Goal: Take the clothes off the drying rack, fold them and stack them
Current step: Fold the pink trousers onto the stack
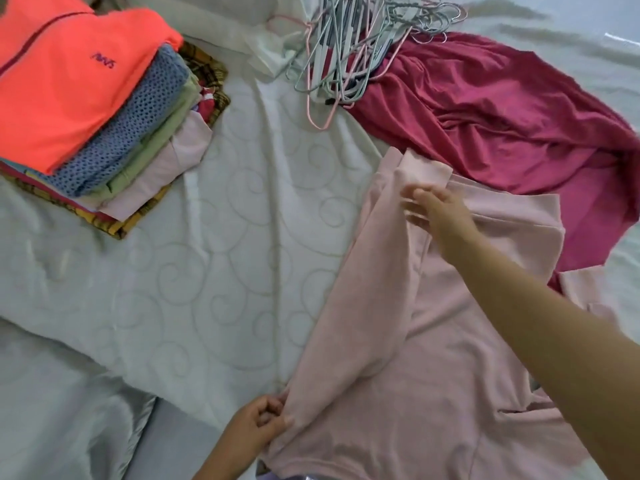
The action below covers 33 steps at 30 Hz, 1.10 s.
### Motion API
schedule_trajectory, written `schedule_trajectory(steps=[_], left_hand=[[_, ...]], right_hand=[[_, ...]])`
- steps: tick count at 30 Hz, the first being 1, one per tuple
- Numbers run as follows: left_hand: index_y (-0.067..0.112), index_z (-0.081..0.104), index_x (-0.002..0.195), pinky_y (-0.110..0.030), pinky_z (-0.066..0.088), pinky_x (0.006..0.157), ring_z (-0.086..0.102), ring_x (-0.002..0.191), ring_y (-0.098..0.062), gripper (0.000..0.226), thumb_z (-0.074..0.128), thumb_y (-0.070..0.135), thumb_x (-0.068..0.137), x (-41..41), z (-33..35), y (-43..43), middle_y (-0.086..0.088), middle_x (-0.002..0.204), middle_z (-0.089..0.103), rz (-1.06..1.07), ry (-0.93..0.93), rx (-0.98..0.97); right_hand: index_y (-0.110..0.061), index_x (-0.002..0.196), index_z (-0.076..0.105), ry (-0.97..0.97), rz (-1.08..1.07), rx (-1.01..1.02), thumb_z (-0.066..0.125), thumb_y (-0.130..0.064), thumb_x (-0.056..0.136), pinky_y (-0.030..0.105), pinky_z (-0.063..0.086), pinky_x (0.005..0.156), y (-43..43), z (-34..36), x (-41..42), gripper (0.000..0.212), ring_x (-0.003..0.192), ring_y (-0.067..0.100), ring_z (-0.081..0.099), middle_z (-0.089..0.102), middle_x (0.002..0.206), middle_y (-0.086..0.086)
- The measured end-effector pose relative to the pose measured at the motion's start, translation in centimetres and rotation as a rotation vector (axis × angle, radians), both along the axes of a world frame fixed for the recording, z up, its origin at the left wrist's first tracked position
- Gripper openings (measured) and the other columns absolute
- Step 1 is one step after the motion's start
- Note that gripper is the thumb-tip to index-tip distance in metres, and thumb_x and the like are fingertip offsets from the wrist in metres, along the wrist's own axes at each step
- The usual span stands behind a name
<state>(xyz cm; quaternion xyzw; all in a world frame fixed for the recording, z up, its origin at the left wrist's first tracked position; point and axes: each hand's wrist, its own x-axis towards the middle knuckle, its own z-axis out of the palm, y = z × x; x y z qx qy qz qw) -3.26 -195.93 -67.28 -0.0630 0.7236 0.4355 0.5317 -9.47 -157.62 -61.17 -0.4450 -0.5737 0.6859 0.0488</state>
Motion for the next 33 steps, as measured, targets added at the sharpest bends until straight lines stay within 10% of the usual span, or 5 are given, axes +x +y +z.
schedule_trajectory(steps=[4,11,19,27,33], left_hand=[[0.025,0.062,0.059,-0.016,0.032,0.047,0.04,0.046,-0.002,0.02,0.076,0.039,0.057,0.2,0.1,0.2,0.005,0.046,0.051,0.024,0.016,-0.035],[0.008,0.059,0.077,-0.016,0.036,0.047,0.046,0.048,-0.005,0.023,0.07,0.025,0.065,0.3,0.7,0.3,0.007,0.05,0.052,0.071,-0.066,-0.08],[0.025,0.048,0.077,-0.028,0.038,0.072,0.047,0.084,-0.019,0.046,0.065,0.061,0.054,1.1,0.9,0.7,-0.001,0.088,0.051,-0.198,0.473,-0.284],[0.016,0.038,0.071,-0.016,0.034,0.055,0.038,0.058,-0.011,0.027,0.057,0.015,0.091,2.4,2.4,1.2,0.003,0.062,0.039,-0.043,0.413,-0.09],[0.025,0.039,0.067,-0.023,0.03,0.055,0.049,0.067,-0.022,0.032,0.06,0.015,0.089,2.1,1.7,0.1,0.005,0.062,0.048,-0.101,0.517,-0.147]], right_hand=[[-0.005,0.109,0.062,-0.077,0.056,-0.13,0.044,-0.006,0.096,0.019,0.045,0.075,-3.9,-3.1,3.4,0.022,0.081,0.008,0.059,0.064,0.095,0.002],[-0.01,0.114,0.056,-0.043,-0.079,-0.261,0.04,-0.011,0.097,0.015,0.042,0.075,-4.3,-3.5,2.7,0.023,0.082,0.006,0.057,0.061,0.094,-0.003],[-0.006,0.082,0.054,-0.332,-0.234,-0.093,0.049,0.0,0.091,0.012,0.039,0.041,-11.2,-2.0,12.9,0.012,0.051,0.009,0.048,0.048,0.066,0.005],[-0.014,0.077,0.05,-0.192,-0.144,-0.354,0.055,-0.005,0.091,0.015,0.028,0.036,-16.9,-3.8,15.3,0.017,0.039,0.005,0.035,0.043,0.058,0.001],[-0.013,0.066,0.05,-0.406,0.225,0.141,0.058,-0.014,0.091,0.026,0.038,0.054,-15.1,-2.4,16.3,0.026,0.054,0.014,0.043,0.048,0.06,0.002]])
